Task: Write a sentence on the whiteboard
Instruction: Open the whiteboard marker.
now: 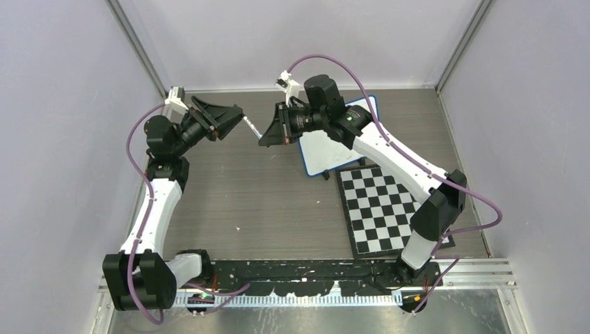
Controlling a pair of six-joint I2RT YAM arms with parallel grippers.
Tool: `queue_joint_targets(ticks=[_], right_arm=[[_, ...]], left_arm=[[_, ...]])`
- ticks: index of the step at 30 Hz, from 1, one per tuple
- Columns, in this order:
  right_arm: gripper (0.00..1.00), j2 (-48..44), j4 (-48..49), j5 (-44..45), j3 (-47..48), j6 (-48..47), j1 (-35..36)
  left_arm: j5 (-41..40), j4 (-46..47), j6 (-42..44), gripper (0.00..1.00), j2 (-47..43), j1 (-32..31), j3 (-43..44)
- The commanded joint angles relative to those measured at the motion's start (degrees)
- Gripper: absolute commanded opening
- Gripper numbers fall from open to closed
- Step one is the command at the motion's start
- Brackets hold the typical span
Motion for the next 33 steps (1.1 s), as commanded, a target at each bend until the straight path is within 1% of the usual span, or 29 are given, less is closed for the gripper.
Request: queue_joint_targets(ticks=[1,2,3,4,5,7,10,11,13,14,16,17,19,20,22,24,29,33], right_arm=[[0.0,-4.75,-3.72,-0.67,-0.47,-5.62,-1.67],[0.0,-5.59,-6.28,-0.19,-0.67,-8.97,-1.82],[0.0,-6.68,-9.2,0.63,-1.05,-12.81,-1.82],[0.0,-7.74,-11.72,1.21,-1.81,-16.61,-1.88],[0.0,-8.75,-15.07,2.15,-2.44,-21.9,-1.83],[0.0,-10.48,-20.41,4.11,-3.91,-29.47,-1.74],[0.0,-13.01,-27.77,5.72,-4.85,-39.56,-1.78],[0.0,-13.65,-30.34,5.74,-4.77,-42.05,-1.79],[0.0,-14.5,-34.8,4.73,-4.25,-45.69,-1.78],[0.0,-14.84,-36.43,3.91,-3.93,-46.32,-1.75],[0.0,-15.47,-38.07,1.46,-4.02,-46.32,-1.77],[0.0,-15.64,-38.64,-0.79,-4.39,-46.01,-1.78],[0.0,-15.57,-39.72,-3.7,-4.94,-45.39,-1.75],[0.0,-15.29,-40.48,-5.53,-4.85,-44.98,-1.74],[0.0,-14.5,-42.26,-7.74,-4.26,-44.87,-1.81],[0.0,-13.98,-43.61,-9.13,-3.76,-44.89,-1.77],[0.0,-14.65,-44.28,-12.87,-4.12,-44.33,-1.8],[0.0,-14.42,-44.89,-13.81,-3.88,-44.01,-1.79]], left_arm=[[11.43,-8.39,13.9,0.68,-1.44,1.88,5.66],[12.76,-18.15,22.34,0.75,-0.86,2.12,8.83],[12.91,-29.27,30.56,0.78,-0.06,2.21,12.92],[13.24,-38.24,38.87,0.8,0.83,2.13,16.67],[13.95,-46.79,45.34,0.82,1.57,2.15,20.35],[15.4,-57.19,55.56,0.84,3.71,2.07,25.08],[17.41,-72.73,69.06,0.84,7.9,1.75,31.05],[17.81,-77.83,72.96,0.84,9.65,1.49,32.82],[23.01,-86.43,84.4,0.82,12.4,0.69,35.15],[24.6,-88.55,87.39,0.82,12.38,0.27,35.22],[25.73,-86.1,88.77,0.82,10.42,-0.67,33.0],[25.36,-82.38,88.65,0.82,8.94,-1.14,30.86],[23.6,-76.34,87.45,0.83,5.82,-5.39,28.07],[22.56,-74.73,87.63,0.83,4.49,-7.51,27.11],[20.79,-73.78,89.53,0.83,2.87,-12.72,26.47],[19.45,-73.67,91.02,0.82,2.54,-16.54,26.43],[17.75,-74.43,93.74,0.72,3.8,-22.45,26.79],[16.81,-73.96,94.1,0.67,4.21,-25.77,26.62]])
